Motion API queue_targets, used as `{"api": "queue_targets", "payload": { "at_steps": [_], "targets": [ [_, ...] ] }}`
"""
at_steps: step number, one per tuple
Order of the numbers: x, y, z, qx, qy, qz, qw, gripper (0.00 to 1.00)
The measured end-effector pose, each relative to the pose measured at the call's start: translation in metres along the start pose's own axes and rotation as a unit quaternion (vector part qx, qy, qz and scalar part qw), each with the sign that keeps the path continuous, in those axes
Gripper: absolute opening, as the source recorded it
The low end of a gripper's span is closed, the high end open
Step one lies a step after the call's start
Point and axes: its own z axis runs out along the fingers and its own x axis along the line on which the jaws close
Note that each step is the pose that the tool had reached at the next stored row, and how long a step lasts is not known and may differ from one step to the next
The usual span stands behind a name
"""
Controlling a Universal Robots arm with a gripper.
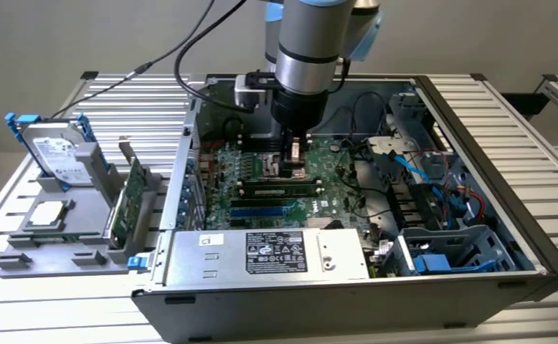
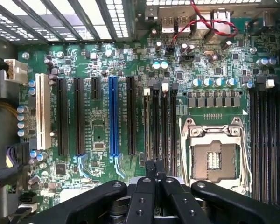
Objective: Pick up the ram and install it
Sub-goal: 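Press down the ram until it locks into place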
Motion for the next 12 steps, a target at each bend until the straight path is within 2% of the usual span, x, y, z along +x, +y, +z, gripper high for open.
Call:
{"api": "queue_targets", "payload": {
  "at_steps": [7, 12],
  "targets": [
    [0.0, 0.0, 0.0, 0.0034, -0.0046, 0.039, 0.9992, 0.11],
    [0.0, 0.0, 0.0, 0.0042, -0.0073, 0.071, 0.9974, 0.11]
  ]
}}
